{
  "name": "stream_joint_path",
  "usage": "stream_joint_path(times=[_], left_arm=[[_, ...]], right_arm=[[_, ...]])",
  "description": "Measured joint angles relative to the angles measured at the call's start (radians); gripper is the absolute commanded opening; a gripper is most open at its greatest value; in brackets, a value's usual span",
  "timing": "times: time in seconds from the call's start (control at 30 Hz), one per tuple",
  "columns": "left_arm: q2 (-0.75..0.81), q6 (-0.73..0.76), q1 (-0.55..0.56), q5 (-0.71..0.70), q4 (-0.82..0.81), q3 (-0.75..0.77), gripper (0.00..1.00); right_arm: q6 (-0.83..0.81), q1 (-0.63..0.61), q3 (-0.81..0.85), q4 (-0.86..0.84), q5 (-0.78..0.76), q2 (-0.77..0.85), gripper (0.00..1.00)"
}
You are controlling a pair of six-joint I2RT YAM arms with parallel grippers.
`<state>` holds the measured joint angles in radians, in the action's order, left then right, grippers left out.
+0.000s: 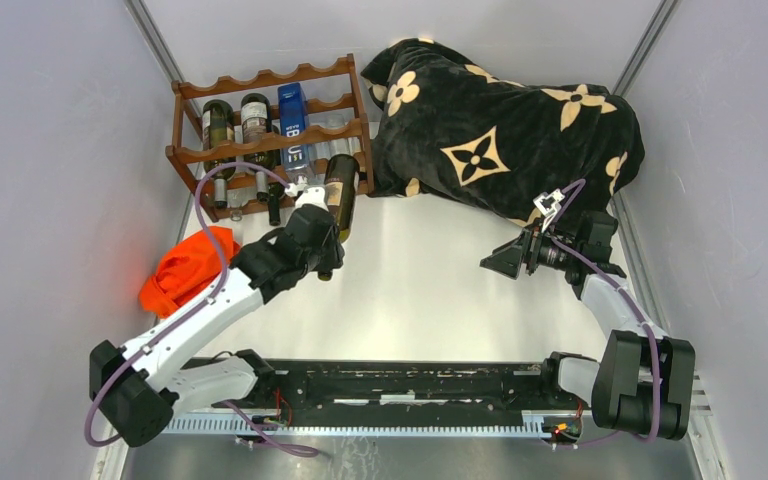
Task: Put the wine bottle on the wine rack
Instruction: Place the wine bottle in the wine rack.
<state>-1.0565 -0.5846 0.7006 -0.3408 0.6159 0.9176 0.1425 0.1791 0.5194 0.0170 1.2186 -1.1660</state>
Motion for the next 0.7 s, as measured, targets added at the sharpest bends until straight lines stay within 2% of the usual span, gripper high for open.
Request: stream_joint_path(times=[0.33,0.7], left_arm=[[-0.082,0.041,-0.108,0.056,-0.005,0.041,0.02],[-0.192,0.081,-0.168,0.088,-0.035,0.135,0.02]], right_arm=[[-0.007,0.000,0.001,0.000,0.000,0.000,0.98],[-0.011,0.000,0.003,0.000,0.000,0.000,0.98]])
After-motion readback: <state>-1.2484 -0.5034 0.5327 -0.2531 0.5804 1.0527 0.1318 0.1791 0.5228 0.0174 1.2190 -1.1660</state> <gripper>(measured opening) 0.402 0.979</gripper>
